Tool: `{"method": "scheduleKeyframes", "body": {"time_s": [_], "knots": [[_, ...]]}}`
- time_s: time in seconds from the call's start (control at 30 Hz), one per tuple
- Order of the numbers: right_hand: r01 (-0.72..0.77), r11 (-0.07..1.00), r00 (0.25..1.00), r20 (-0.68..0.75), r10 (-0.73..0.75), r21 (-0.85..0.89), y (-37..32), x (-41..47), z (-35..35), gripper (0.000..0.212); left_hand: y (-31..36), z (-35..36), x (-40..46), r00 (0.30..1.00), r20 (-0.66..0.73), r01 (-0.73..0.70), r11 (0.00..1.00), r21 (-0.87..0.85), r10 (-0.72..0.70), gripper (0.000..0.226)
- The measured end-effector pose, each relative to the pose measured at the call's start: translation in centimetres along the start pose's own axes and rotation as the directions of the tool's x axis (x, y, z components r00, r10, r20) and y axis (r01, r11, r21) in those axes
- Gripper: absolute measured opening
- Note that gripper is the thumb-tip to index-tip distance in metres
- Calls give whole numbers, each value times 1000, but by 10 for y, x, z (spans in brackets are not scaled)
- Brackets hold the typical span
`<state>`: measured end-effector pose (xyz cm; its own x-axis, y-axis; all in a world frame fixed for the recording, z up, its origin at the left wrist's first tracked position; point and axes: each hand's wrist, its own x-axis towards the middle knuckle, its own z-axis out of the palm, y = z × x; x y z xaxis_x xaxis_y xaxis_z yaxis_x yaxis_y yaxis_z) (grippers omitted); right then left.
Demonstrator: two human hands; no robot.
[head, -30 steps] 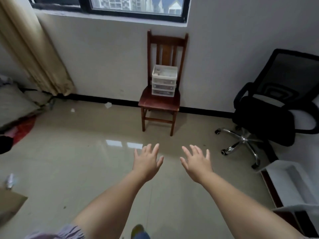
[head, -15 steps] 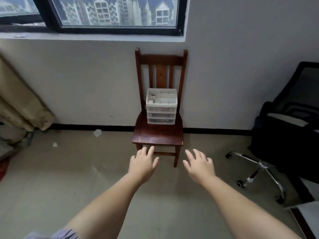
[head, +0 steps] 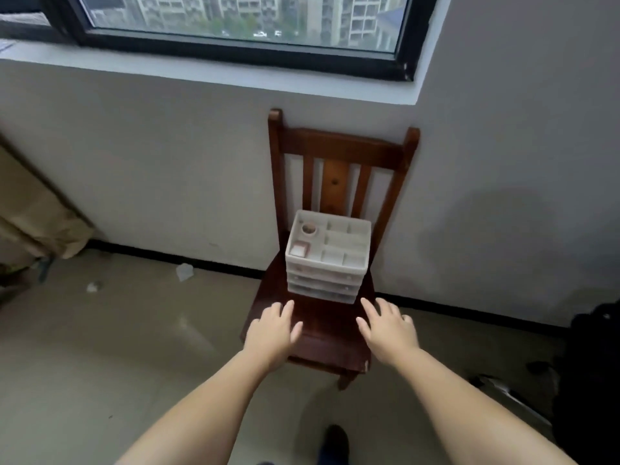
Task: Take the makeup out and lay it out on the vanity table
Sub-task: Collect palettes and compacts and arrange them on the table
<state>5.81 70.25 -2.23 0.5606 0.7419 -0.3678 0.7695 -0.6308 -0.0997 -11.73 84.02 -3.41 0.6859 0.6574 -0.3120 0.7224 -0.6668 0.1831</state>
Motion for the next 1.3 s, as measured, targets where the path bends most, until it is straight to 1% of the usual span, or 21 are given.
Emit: {"method": "scheduleKeyframes", "body": {"time_s": [0.13, 0.27, 0.37, 0.43, 0.53, 0.6, 0.7, 0.77, 0.9, 1.0, 1.07, 1.13, 1.2, 1.23, 1.27, 1.3], "knots": [[98, 995, 995, -4, -98, -5, -4, 86, -25, 49, -4, -14, 76, 1000, 16, -9, 999, -40, 9, 54], [187, 982, 982, 0, -187, -21, -21, 170, -35, 41, -21, -22, 161, 993, 50, -102, 993, -52, 104, 47], [188, 982, 982, 17, -188, -5, -41, 227, -36, 37, -34, -22, 219, 978, 55, -199, 978, -55, 202, 48], [190, 981, 982, 7, -190, 33, -54, 261, -34, 37, -43, -21, 256, 952, 64, -299, 954, 3, 298, 45], [231, 968, 973, -17, -230, 99, -70, 306, -29, 40, -53, -17, 300, 897, 159, -433, 891, 134, 412, 44], [247, 961, 969, -25, -246, 127, -76, 329, -23, 40, -56, -12, 316, 859, 243, -501, 841, 206, 452, 50], [241, 966, 970, 21, -244, 97, -81, 348, -9, 44, -55, -5, 321, 832, 287, -549, 778, 305, 474, 51], [222, 969, 972, 47, -228, 108, -81, 352, 0, 48, -50, -2, 319, 830, 294, -551, 777, 305, 474, 49], [214, 967, 976, 10, -217, 138, -79, 357, 7, 47, -47, -4, 322, 845, 286, -524, 806, 277, 451, 48], [224, 962, 974, -6, -226, 157, -75, 357, 5, 48, -47, -12, 326, 843, 287, -522, 822, 227, 456, 45], [233, 957, 972, -29, -232, 174, -71, 353, 1, 47, -47, -17, 327, 841, 286, -521, 830, 200, 459, 40], [243, 950, 970, -71, -233, 197, -66, 347, -5, 45, -48, -19, 324, 843, 275, -515, 843, 157, 463, 29], [255, 944, 966, -107, -237, 208, -61, 339, -15, 45, -50, -22, 318, 853, 246, -486, 872, 55, 460, 19], [260, 942, 964, -122, -238, 213, -59, 334, -20, 45, -51, -25, 314, 871, 224, -444, 896, -24, 438, 20], [263, 939, 962, -132, -238, 221, -57, 328, -26, 45, -51, -30, 308, 900, 197, -368, 920, -139, 389, 24], [267, 935, 961, -139, -240, 232, -55, 321, -32, 45, -51, -37, 302, 933, 173, -258, 921, -292, 316, 29]]}}
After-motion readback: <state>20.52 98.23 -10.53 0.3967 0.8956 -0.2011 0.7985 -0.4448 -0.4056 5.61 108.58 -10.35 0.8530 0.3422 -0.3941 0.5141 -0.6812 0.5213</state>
